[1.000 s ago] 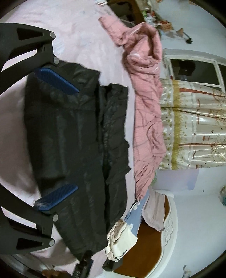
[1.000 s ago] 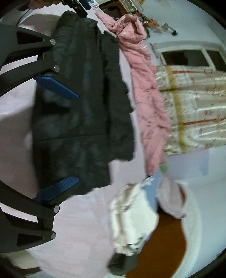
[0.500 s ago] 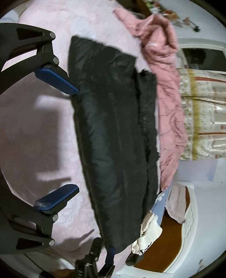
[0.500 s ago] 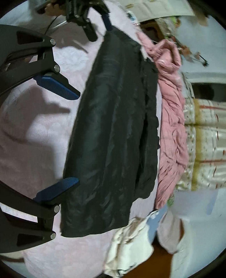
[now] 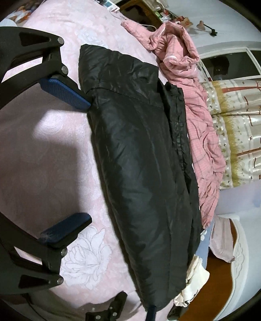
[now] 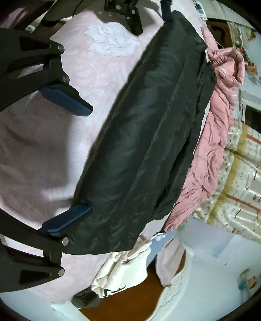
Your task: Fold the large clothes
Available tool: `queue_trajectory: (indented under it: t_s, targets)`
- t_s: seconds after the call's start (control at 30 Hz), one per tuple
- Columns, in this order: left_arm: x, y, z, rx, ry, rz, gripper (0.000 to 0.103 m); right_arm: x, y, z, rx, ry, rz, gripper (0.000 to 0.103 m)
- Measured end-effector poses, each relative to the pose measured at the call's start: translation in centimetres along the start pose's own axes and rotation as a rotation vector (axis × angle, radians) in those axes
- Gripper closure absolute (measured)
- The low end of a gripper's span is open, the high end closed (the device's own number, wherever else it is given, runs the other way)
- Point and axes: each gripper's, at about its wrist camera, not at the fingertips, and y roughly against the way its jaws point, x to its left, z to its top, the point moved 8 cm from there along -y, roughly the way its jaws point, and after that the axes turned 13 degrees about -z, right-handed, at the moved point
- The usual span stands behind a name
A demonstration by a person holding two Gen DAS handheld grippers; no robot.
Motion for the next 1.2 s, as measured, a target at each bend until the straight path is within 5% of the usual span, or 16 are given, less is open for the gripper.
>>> queue_trajectory:
  t_s: [0.17, 0.33, 0.47, 0.6, 0.77, 0.9, 0.97, 1.0, 1.03, 1.1, 1.2]
  targets:
    - [0.8, 1.8, 1.0, -0.072, 0.050, -0.070, 0.000, -0.9, 0.1, 0.4, 0.017, -0.115, 0.103, 0.011]
    - [1.2, 1.9, 1.5, -0.074, 0.020, -0.052, 0.000, -0.9, -0.3, 0.3, 0.010, -0.068, 0.035, 0.011]
    - [1.7, 0.8, 1.2, -0.018, -0.080, 0.084, 0.000, -1.0, -0.2, 0.4, -0.016, -0.006, -0.031, 0.011]
    - [1.9, 1.1, 2.5, -0.090, -0.233, 0.245, 0.000, -1.2, -0.9, 0.5, -0.049, 0.108, -0.159, 0.011]
    - [4.3, -0.8, 3.1, -0.042, -0.219, 0.275, 0.000, -2.4, -2.8, 0.4, 0.010, 0.079, -0.129, 0.011]
    - [6.2, -0.5, 2.8, -0.029, -0.175, 0.320, 0.002, -4.6, -3.8, 0.8, 0.006, 0.059, -0.232, 0.010]
    - [7.6, -0.8, 2.8, -0.019, -0.133, 0.334, 0.022, -5.7, -4.3, 0.8, 0.020, 0.011, -0.217, 0.011]
    - [8.2, -1.0, 2.9, -0.020, -0.098, 0.319, 0.038, -5.9, -4.4, 0.7, 0.029, -0.007, -0.200, 0.028]
    - [8.7, -1.1, 3.0, -0.026, -0.068, 0.310, 0.078, -5.9, -4.5, 0.7, 0.040, -0.023, -0.159, 0.037]
    - [8.6, -0.7, 3.3, -0.056, -0.058, 0.274, 0.088, -5.8, -4.5, 0.8, 0.037, -0.029, -0.145, 0.070]
    - [7.5, 1.9, 3.6, -0.106, -0.059, 0.276, 0.092, -6.2, -2.3, 1.2, -0.029, -0.039, -0.185, 0.088]
